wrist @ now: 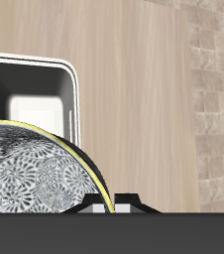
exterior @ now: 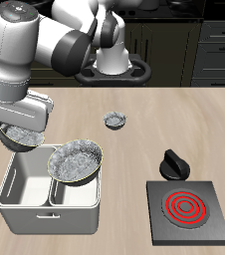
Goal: Place the largest bowl in the left side of the drainer and the medium bowl in the right side
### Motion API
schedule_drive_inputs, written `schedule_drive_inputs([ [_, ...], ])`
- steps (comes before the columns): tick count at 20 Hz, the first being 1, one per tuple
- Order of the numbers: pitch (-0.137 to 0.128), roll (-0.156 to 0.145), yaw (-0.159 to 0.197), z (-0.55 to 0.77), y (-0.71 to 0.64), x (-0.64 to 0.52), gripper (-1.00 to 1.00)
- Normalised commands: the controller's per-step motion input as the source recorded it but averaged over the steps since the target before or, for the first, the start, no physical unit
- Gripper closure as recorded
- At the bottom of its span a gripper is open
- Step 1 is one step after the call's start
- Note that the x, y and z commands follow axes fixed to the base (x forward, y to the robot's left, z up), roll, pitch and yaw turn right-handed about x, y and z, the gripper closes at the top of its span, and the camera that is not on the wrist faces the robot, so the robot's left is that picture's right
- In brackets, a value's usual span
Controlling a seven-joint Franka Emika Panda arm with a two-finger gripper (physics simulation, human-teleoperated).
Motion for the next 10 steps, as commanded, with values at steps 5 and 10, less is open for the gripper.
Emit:
schedule_drive_inputs([
  [5,-0.006,0.07,0.118,-0.11,0.4,-0.02,-1.0],
  [10,-0.015,0.066,0.04,0.09,0.26,-0.05,-1.0],
])
